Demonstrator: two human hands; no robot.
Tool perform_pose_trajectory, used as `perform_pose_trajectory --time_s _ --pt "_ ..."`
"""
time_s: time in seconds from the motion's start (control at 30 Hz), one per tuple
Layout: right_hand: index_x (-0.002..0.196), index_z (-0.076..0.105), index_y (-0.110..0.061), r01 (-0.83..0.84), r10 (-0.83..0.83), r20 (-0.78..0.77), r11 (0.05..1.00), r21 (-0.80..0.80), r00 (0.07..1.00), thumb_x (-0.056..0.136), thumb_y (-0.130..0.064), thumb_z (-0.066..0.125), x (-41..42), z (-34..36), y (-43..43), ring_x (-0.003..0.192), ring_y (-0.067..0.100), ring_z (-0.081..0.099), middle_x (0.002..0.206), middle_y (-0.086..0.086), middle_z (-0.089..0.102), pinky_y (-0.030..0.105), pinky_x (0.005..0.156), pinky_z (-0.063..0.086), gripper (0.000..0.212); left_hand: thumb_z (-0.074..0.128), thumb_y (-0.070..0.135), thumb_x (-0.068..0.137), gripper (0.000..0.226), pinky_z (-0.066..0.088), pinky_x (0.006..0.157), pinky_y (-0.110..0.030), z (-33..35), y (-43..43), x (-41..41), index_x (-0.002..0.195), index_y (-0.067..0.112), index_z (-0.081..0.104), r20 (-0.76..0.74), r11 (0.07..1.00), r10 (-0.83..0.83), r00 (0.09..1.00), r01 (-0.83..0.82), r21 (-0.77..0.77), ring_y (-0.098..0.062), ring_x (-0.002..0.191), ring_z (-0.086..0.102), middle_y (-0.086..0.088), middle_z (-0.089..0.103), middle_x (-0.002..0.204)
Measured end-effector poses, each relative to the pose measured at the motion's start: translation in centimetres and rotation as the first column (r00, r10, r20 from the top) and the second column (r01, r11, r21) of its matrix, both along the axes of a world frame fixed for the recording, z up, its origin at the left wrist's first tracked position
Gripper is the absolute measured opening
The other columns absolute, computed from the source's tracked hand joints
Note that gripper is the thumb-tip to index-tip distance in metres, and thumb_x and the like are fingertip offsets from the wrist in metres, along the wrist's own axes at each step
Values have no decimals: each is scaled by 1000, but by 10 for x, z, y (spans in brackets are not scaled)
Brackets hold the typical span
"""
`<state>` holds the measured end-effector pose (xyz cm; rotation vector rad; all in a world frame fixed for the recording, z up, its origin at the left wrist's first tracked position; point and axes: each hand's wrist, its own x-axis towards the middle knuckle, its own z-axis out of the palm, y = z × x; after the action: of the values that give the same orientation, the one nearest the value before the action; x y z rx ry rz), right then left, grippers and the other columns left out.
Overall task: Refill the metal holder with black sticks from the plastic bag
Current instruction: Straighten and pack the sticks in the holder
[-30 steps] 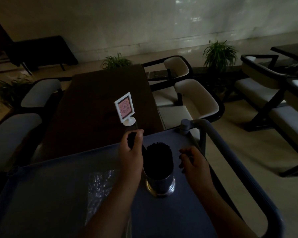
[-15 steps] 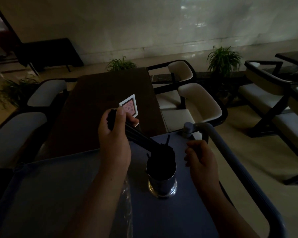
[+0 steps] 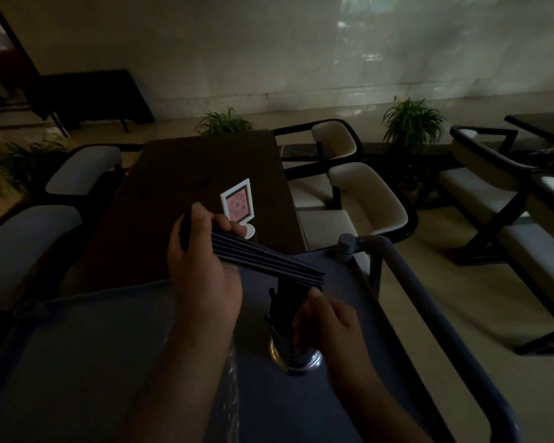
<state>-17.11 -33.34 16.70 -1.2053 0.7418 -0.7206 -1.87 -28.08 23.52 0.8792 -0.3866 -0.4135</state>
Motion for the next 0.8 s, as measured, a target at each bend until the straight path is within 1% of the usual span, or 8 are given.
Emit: perform_pose_trajectory --time_s 0.07,0.13,0.2,0.3,0.47,0.57,0.7,0.8 --pt "64 65 -4 -35 34 33 999 39 999 92 -44 50 3 4 9 52 26 60 60 14 66 29 47 47 51 58 35 92 18 58 72 -30 4 1 1 82 21 64 -106 996 -32 994 23 -86 -11 68 65 5 64 70" --pt "87 69 0 -120 104 120 983 137 987 85 -49 51 8 9 16 67 24 68 78 16 72 28 56 54 52 57 34 93 20 59 70 -31 6 2 -1 80 20 63 -205 989 -84 975 56 -140 -12 67 66 4 64 70" --pt "114 64 -6 -197 127 248 938 286 960 86 -50 56 13 18 15 91 22 71 103 13 74 29 70 58 53 56 33 94 20 58 72 -32 2 2 -8 82 18 63 -287 986 -127 949 90 -138 -13 68 68 3 65 70" --pt "122 63 -16 -199 51 361 900 388 931 84 -53 51 15 32 4 110 21 67 118 7 71 35 86 52 54 56 32 94 19 56 79 -36 -8 3 -22 90 16 64 -410 984 -170 896 129 -125 -15 73 71 0 68 74" --pt "97 69 -13 -174 -189 553 826 537 811 91 -31 57 20 43 -18 96 21 69 93 6 71 39 88 50 22 57 28 92 17 60 75 -38 -27 1 -37 90 13 62 -563 957 -289 774 229 -175 -22 84 74 -7 71 85" --pt "79 70 -16 -163 -239 583 818 552 776 90 -23 56 22 42 -29 87 20 69 82 4 68 40 90 48 19 63 24 85 15 62 70 -37 -39 -1 -46 87 9 65 -613 946 -321 722 270 -177 -24 83 75 -11 75 87" --pt "82 61 -13 -94 -265 560 842 531 785 82 -20 61 14 34 -45 82 19 64 77 4 60 40 92 48 6 61 19 80 19 60 68 -34 -54 -1 -38 84 3 70 -566 952 -271 779 302 -41 -22 81 74 -12 76 83" --pt "99 56 -12 -54 -282 528 844 533 801 77 -18 63 4 28 -61 83 19 58 78 5 56 39 95 47 24 56 15 90 17 54 71 -33 -64 4 -22 83 5 68 -553 967 -144 821 235 96 -21 76 72 -10 75 74"
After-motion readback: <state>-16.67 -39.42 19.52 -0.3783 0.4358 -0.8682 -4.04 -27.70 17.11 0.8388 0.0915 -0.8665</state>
